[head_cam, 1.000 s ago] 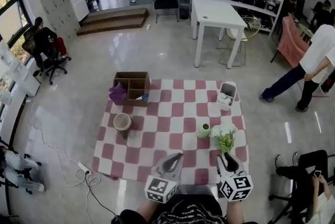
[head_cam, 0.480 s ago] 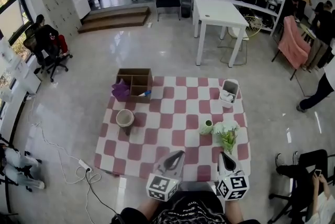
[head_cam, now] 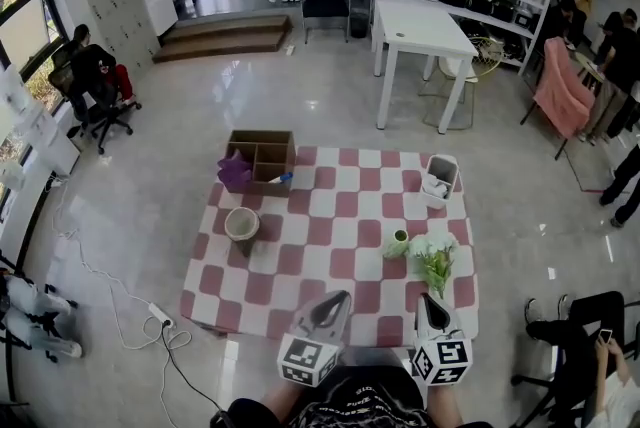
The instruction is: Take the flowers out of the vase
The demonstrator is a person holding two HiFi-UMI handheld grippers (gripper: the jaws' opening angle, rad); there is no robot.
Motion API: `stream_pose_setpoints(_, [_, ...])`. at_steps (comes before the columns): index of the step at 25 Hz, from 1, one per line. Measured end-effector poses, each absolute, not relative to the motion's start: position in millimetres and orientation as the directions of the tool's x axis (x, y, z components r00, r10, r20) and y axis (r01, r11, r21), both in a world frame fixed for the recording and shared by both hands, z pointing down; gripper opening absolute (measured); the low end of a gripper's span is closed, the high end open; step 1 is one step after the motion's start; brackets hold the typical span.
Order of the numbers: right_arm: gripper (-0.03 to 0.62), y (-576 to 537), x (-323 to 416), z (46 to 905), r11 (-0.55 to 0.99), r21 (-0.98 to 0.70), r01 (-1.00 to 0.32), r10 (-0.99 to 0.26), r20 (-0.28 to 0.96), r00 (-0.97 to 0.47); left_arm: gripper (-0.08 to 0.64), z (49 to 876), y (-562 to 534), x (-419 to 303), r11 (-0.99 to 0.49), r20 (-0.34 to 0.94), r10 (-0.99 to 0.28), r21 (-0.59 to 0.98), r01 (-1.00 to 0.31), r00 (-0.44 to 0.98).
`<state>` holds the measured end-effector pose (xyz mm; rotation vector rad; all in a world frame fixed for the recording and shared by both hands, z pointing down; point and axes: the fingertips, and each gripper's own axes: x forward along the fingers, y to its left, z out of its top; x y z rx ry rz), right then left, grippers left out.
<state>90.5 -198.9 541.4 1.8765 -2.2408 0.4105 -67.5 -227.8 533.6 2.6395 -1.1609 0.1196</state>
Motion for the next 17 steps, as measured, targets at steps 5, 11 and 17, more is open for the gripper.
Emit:
stream_pose_setpoints(5, [0.005,-199.6,89.7,538.9,0.160,-0.072,-0.984,-0.935,0.310,-0.175,0.020,532.9,-227.3,-69.3,-0.648,0.175,-0.717,0.192,-0.737,0.675])
stream_pose_setpoints(11, [0.005,-201.6,88.2,540.6,0.162,-0.064,-0.985,-0.933,0.315,-0.174,0.020,533.5,-228.9,-71.7,-0.644,0.172,-0.721,0.191,-0.741,0.671])
stream_pose_setpoints(17, [0.005,-199.4,92.7,546.6,0.134,-0.088,-0.987,-0.925,0.347,-0.157,0.020,538.7,-224.2,-71.6,-0.649,0.180,-0.713,0.199,-0.735,0.678])
